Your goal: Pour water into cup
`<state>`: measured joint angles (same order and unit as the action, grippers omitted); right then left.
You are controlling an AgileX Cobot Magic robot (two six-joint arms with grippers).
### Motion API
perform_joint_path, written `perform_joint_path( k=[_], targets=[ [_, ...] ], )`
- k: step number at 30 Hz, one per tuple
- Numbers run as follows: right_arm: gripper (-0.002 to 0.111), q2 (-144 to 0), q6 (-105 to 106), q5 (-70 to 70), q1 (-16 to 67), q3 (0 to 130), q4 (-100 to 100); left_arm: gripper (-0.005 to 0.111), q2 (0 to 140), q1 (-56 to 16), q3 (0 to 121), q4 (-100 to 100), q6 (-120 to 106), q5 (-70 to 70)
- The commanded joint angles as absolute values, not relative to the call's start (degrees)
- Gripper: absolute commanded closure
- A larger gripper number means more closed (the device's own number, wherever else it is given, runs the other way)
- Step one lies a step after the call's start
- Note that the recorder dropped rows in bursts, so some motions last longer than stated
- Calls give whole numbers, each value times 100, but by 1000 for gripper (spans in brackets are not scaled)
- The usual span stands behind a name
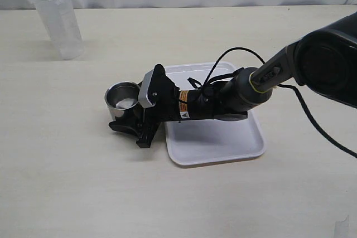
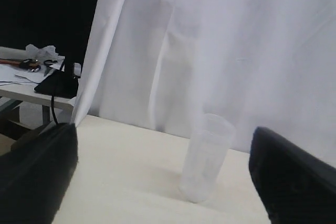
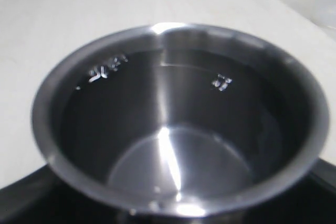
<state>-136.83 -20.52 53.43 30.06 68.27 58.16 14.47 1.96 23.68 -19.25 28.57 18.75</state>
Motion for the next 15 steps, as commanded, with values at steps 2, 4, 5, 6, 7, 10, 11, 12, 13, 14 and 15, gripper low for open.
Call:
perform_joint_path(
  k=[2,4,5,6,7,10,11,12,13,14,15],
  targets=[
    [104,-13664,-2033,5234,3010,6835,5882,25,1417,196,2348,-1903,2836,1889],
    [104,-13664,-2033,5234,3010,6835,5882,25,1417,196,2348,-1903,2836,1889],
    [104,-13664,-2033,5234,3010,6835,5882,25,1417,196,2348,-1957,2836,1889],
    [104,-13664,-2033,5234,3010,6835,5882,25,1417,196,2348,-2100,2836,1889],
    [104,-13664,-2033,5234,3010,6835,5882,25,1417,196,2348,-2205,2836,1889],
    [104,-13664,-2033,5234,3010,6835,5882,25,1417,196,2348,-2348,2836,1899],
    [104,-13664,-2033,5234,3010,6835,5882,25,1417,196,2348,-2348,2836,1899],
    [104,-13664,-2033,5234,3010,6835,5882,25,1417,196,2348,-2348,2836,1899],
    [104,-13664,-2033,5234,3010,6835,5882,25,1417,196,2348,-2348,2836,1913],
    [104,-13664,-2033,5234,3010,6835,5882,25,1417,196,2348,-2348,2836,1922],
    [104,-13664,-2033,5234,3010,6835,5882,25,1417,196,2348,-2348,2836,1922]
  ],
)
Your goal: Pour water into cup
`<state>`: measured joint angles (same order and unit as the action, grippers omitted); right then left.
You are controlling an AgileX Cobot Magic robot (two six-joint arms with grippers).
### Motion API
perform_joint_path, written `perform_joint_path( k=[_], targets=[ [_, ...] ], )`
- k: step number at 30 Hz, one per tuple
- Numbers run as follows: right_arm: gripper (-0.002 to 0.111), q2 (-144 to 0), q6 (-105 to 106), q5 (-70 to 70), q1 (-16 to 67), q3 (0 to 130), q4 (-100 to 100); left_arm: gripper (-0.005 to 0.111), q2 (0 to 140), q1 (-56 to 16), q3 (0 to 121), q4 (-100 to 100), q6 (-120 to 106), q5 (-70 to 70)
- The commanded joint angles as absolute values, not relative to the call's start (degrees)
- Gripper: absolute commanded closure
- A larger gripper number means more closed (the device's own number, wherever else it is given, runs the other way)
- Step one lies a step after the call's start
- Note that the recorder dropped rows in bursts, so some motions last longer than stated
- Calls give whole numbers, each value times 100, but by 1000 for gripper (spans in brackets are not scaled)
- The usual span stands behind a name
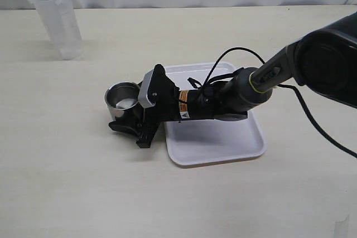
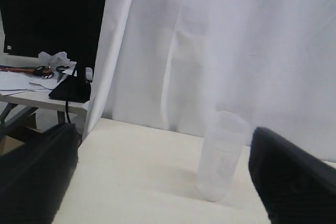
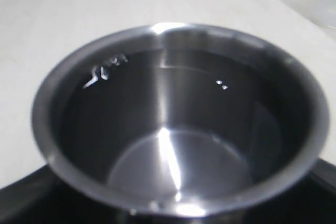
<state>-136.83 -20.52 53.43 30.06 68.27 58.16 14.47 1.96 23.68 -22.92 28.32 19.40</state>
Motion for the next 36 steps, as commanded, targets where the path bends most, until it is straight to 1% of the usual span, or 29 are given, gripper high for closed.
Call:
perform_joint_path(
  k=[1,9,12,20,21,22,23,27,30,36],
  targets=[
    [104,-13664,-2033,5234,3010,6835,5882,25,1417,196,2348,-2348,2836,1936],
    [104,-13664,-2033,5234,3010,6835,5882,25,1417,196,2348,-2344,2809,2399],
    [104,-13664,-2033,5234,3010,6835,5882,25,1417,196,2348,-2062,2599,2676],
    [104,-13664,-2033,5234,3010,6835,5882,25,1393,196,2348,-967,1130,2850],
    [104,-13664,-2033,5234,3010,6835,5882,27,1346,196,2338,-775,896,2850],
    [104,-13664,-2033,5234,3010,6835,5882,29,1300,196,2328,-660,733,2840],
    [104,-13664,-2033,5234,3010,6835,5882,35,1243,196,2311,-547,586,2840],
    [104,-13664,-2033,5234,3010,6835,5882,60,876,196,2066,-395,241,2839],
    [104,-13664,-2033,5234,3010,6835,5882,74,625,196,1857,-395,241,2839],
    [104,-13664,-2033,5234,3010,6835,5882,97,243,196,1413,-385,241,2789]
  ],
)
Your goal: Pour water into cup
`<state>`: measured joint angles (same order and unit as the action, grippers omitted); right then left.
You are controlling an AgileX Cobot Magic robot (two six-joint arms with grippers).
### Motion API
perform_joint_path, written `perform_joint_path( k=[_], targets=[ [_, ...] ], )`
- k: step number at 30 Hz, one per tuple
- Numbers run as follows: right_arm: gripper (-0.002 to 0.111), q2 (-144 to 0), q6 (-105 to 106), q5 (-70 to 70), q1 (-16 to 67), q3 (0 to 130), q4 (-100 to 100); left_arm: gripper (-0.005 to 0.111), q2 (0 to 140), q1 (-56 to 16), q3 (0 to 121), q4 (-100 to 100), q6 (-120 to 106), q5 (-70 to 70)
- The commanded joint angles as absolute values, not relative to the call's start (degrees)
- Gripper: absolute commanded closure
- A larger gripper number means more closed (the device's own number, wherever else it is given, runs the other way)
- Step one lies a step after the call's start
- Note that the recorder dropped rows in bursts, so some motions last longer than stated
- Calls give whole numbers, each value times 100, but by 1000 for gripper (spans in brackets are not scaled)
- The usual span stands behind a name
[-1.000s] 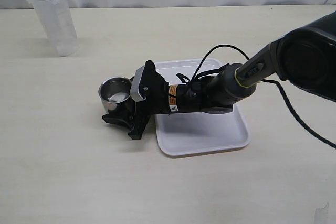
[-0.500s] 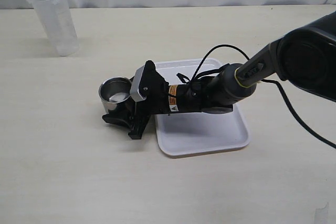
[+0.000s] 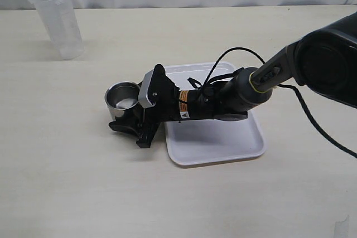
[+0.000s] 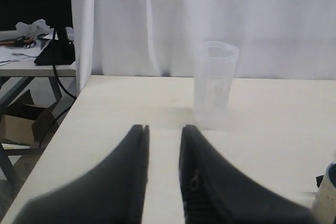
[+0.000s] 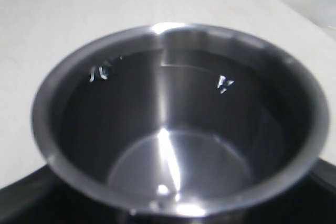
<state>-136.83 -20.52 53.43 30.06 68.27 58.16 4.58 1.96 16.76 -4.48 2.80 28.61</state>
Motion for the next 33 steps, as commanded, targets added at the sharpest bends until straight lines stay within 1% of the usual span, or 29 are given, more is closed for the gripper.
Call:
perform_joint_path(
  k=[1,3,4,27,33],
  targets=[
    [104,-13664,-2033,5234,3010,6835,5882,100,182,196,1339,-385,241,2725],
    [104,-13664,-2033,5234,3010,6835,5882,106,30,196,1153,-385,241,2457],
    [104,-13664,-2033,5234,3010,6835,5882,107,0,196,1072,-385,241,2312],
    [104,-13664,-2033,5234,3010,6835,5882,107,0,196,0,-226,-34,774],
    [104,-13664,-2033,5234,3010,6835,5882,107,0,196,0,-226,0,1488]
  ],
)
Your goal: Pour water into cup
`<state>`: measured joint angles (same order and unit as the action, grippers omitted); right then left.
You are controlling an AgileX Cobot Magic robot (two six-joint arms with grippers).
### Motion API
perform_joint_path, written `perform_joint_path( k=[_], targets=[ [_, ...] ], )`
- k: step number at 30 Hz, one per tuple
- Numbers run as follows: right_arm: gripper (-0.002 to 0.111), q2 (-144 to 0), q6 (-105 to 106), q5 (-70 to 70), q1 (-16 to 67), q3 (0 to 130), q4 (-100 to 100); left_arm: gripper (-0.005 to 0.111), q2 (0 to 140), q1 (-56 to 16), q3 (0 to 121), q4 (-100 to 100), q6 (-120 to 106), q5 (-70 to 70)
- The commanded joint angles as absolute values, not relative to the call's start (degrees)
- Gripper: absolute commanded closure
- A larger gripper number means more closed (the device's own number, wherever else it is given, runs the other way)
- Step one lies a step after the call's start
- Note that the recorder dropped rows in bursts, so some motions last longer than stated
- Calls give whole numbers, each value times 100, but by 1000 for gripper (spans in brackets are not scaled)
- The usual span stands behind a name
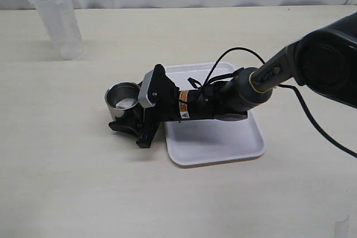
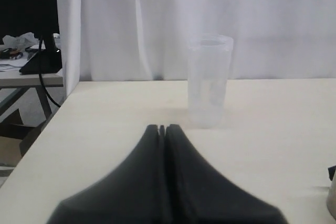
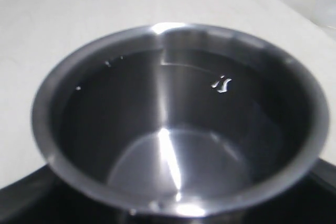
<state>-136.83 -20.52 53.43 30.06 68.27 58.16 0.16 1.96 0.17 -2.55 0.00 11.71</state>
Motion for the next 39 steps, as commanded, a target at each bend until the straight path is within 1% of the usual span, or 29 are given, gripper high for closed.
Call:
perform_joint_path(
  k=[1,3,39],
  targets=[
    [104,-13664,-2033,5234,3010,6835,5882,107,0,196,0,-226,0,1618],
    [104,-13664,-2033,5234,3010,6835,5882,107,0,196,0,-226,0,1813],
    [104,-13664,-2033,5234,3010,6835,5882,107,0,196,0,-226,175,1833]
  ],
)
